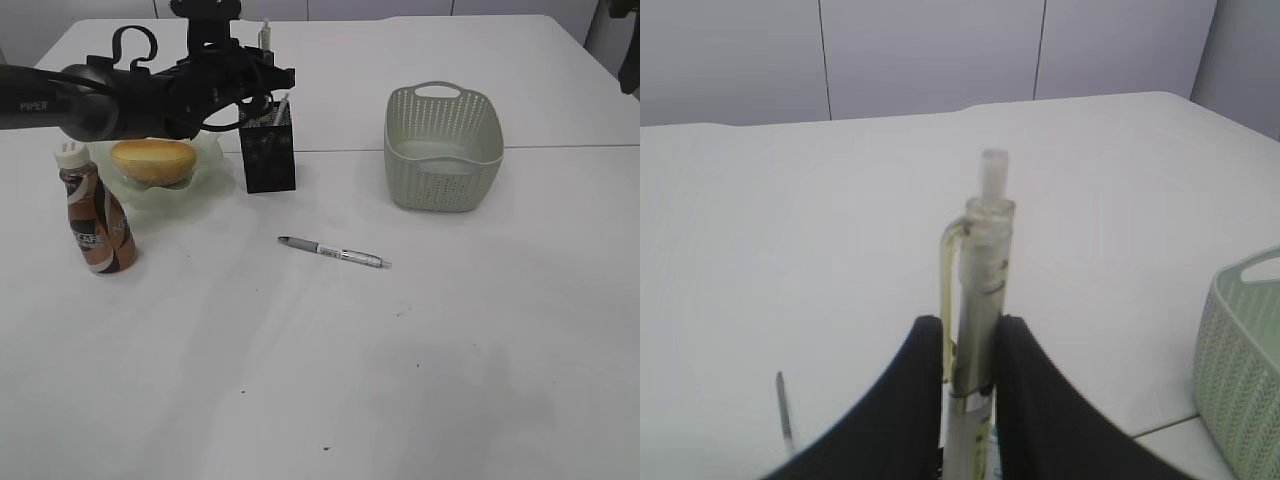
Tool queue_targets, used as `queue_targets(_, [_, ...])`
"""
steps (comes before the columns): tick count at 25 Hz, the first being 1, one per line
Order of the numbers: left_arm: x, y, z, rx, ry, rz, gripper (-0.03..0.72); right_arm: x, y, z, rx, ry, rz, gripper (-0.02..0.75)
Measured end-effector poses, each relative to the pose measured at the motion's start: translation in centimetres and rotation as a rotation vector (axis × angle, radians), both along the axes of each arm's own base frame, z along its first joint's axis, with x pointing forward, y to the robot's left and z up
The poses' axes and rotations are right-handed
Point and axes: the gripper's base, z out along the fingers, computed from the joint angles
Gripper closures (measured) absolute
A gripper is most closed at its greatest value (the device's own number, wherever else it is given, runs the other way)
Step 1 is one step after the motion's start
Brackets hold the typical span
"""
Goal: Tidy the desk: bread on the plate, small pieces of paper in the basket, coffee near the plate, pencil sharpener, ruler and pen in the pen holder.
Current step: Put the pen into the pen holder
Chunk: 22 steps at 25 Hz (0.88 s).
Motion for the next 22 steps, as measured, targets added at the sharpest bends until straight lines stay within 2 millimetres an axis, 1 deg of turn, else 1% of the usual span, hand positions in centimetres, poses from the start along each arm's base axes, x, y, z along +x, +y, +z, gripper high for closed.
queue_targets(3, [0.0, 0.1, -0.2, -0.021, 0.014, 0.012, 0.576, 0.0, 0.0, 0.0, 0.000, 0.000, 0.000, 0.372])
queue_targets(5, [0.1, 0.1, -0.2, -0.034, 0.018, 0.019, 0.551, 0.0, 0.0, 0.0, 0.000, 0.000, 0.000, 0.372])
queue_targets(7, [0.1, 0.1, -0.2, -0.045, 0.022, 0.025, 0.496, 0.0, 0.0, 0.0, 0.000, 0.000, 0.000, 0.372])
queue_targets(10, [0.1, 0.2, -0.2, -0.064, 0.030, 0.035, 0.379, 0.0, 0.0, 0.0, 0.000, 0.000, 0.000, 0.372])
queue_targets(12, [0.1, 0.2, -0.2, -0.074, 0.034, 0.040, 0.346, 0.0, 0.0, 0.0, 0.000, 0.000, 0.000, 0.372])
queue_targets(14, [0.1, 0.2, -0.2, -0.076, 0.035, 0.042, 0.333, 0.0, 0.0, 0.0, 0.000, 0.000, 0.000, 0.372])
queue_targets(19, [0.1, 0.3, -0.1, -0.077, 0.042, 0.043, 0.326, 0.0, 0.0, 0.0, -0.010, 0.001, 0.029, 0.372])
queue_targets(20, [0.0, 0.3, 0.3, -0.077, 0.043, 0.041, 0.326, 0.0, 0.1, 0.0, -0.011, 0.001, 0.046, 0.372])
queue_targets(22, [0.0, 0.7, 1.6, -0.081, 0.037, 0.044, 0.326, 0.0, 0.3, 0.0, 0.000, 0.001, 0.085, 0.372])
